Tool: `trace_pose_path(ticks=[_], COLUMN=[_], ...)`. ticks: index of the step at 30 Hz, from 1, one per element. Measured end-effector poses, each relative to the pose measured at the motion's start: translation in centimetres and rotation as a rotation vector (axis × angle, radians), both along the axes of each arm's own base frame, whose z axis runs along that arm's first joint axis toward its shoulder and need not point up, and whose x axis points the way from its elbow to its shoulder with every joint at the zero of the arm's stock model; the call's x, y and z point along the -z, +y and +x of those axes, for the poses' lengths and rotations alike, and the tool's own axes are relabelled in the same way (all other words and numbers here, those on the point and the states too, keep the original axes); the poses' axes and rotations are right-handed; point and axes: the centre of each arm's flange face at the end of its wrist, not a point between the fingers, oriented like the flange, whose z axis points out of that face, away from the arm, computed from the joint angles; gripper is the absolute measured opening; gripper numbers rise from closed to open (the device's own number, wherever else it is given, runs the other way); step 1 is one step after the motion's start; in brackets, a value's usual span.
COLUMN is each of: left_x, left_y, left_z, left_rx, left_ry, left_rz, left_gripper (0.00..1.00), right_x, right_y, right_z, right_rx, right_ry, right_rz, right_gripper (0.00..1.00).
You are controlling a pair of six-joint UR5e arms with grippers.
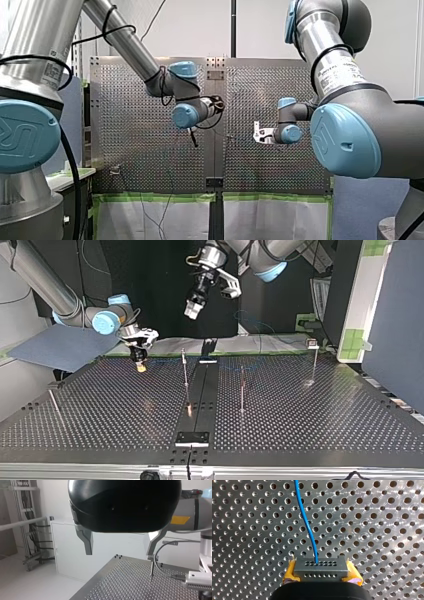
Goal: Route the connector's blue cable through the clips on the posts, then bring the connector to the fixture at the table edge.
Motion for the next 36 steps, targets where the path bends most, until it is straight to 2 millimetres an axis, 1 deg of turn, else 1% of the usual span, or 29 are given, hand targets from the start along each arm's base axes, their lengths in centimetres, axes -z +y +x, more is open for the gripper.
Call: trace_pose_path(ticks=[5,11,19,23,26,31,36], left_x=[0.5,2.2,5.1,6.4,7.2,8.4,9.8], left_y=[0.8,2.0,4.3,5.5,6.3,7.5,8.9], left_z=[-0.8,-1.9,-3.8,-4.8,-5.5,-6.5,-7.7], left_rx=[0.001,-0.003,-0.021,-0.029,-0.032,-0.038,-0.045], left_ry=[-0.001,0.031,0.096,0.128,0.145,0.172,0.203], left_rz=[-0.009,0.015,0.069,0.099,0.118,0.149,0.187], left_gripper=[1.0,1.0,1.0,1.0,1.0,1.0,1.0], right_x=[0.0,0.0,0.0,-0.2,-1.0,-3.1,-5.2], right_y=[0.0,0.0,0.1,0.0,-0.2,-0.3,0.5], right_z=[0.0,0.0,0.0,-0.4,-0.8,-1.4,-1.6], right_rx=[0.0,0.0,0.0,0.011,0.032,0.073,0.11], right_ry=[0.0,0.001,0.005,0.013,0.015,0.02,0.025], right_rz=[0.001,0.002,0.011,0.01,0.001,-0.007,-0.006], right_gripper=[0.0,0.0,0.0,0.0,0.0,0.0,0.0])
